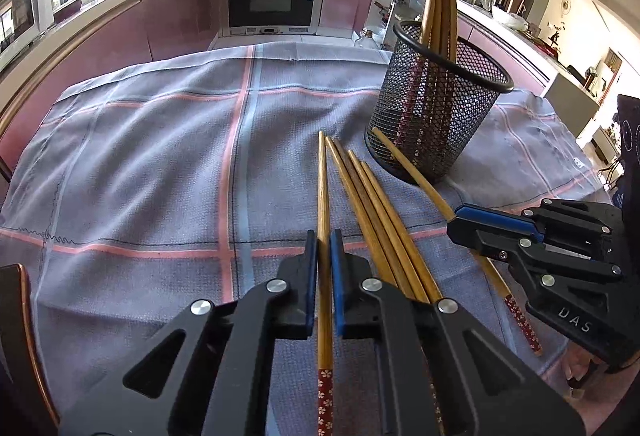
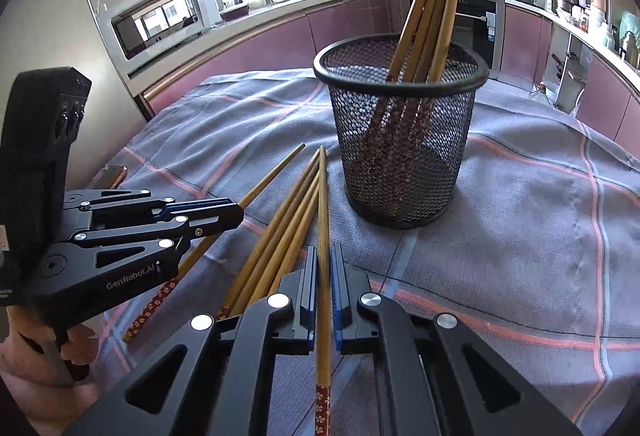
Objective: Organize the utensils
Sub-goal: 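Lift the left tool's chopstick upright over the mesh cup while the right tool carries its own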
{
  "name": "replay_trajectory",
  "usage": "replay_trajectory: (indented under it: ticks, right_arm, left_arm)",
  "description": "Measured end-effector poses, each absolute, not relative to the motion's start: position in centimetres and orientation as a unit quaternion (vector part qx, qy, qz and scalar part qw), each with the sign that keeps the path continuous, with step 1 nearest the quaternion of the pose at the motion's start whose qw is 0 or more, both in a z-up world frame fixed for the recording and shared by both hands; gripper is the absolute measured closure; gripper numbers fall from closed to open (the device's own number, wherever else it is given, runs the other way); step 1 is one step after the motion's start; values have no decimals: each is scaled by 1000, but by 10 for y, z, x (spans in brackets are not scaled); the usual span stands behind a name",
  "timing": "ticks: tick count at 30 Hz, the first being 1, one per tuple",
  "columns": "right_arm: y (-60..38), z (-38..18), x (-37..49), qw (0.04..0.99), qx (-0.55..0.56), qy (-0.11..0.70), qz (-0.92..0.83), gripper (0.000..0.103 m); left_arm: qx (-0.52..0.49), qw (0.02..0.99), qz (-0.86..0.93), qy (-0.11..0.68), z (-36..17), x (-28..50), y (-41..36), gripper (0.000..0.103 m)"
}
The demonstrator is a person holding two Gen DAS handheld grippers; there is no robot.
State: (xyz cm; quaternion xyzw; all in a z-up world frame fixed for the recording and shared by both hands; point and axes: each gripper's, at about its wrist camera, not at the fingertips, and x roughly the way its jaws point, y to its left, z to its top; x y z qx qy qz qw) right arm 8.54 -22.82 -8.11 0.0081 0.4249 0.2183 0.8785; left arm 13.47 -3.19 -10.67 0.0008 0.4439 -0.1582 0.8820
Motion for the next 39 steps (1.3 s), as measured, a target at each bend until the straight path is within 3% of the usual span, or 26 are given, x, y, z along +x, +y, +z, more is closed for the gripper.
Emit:
replay_trajectory:
  ticks: [25,39]
  right_arm:
    - [-273,-2,53,917,68,302,253,98]
    - [-290,37,58,934,69,250,245,98]
  left_arm:
    - [-97,901,-277,319,8,79,10,96]
    - [-116,910,-286,277,45,96,6,96]
